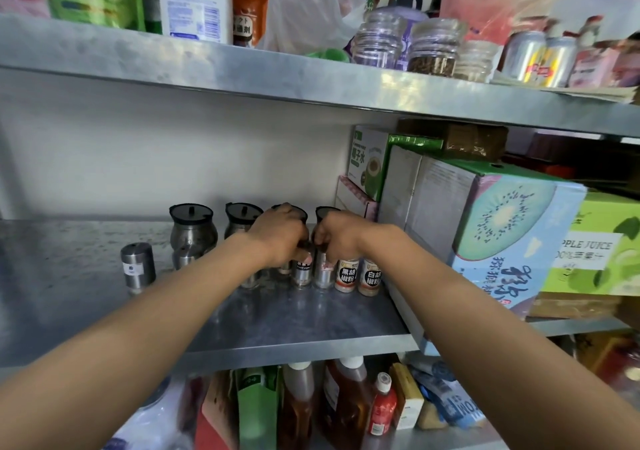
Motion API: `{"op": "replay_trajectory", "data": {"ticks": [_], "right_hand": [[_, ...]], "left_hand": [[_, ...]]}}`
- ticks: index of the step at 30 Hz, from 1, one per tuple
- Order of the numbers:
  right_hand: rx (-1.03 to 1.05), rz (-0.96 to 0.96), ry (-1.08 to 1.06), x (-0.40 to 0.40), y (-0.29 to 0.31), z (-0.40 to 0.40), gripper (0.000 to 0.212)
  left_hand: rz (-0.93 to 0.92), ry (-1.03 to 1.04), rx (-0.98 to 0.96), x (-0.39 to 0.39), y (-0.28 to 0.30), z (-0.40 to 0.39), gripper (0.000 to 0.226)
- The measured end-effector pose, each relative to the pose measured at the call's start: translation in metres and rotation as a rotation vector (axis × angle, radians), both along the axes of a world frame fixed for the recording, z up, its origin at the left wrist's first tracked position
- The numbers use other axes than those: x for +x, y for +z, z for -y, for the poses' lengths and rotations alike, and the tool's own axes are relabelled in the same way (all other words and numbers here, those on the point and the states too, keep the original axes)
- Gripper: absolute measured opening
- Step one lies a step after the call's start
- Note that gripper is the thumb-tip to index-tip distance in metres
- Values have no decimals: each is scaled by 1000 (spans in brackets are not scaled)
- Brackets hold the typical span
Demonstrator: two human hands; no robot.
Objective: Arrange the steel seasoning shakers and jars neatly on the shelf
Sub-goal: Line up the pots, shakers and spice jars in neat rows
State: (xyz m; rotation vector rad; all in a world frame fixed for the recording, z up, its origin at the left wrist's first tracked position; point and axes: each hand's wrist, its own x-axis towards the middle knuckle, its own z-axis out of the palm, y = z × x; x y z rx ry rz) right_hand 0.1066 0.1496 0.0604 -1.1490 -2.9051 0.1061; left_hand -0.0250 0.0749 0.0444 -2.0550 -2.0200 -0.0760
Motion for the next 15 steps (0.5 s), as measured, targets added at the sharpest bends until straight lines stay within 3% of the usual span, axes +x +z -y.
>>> {"op": "replay_trajectory", "data": {"ticks": [5,9,12,15], "right_hand": [[-16,-4,-14,-1,0,2,44],[-70,-13,-27,-2,6,7,41],[-76,-87,-41,-8,16,11,37],[-86,-196,-44,-20,19,14,31]], "left_hand": [[5,3,-16,-1,-2,1,44],[123,-37,-19,-11,6,10,43],[194,-90,84,-26,15,23,36],[252,-13,106,-49,20,35,35]]}}
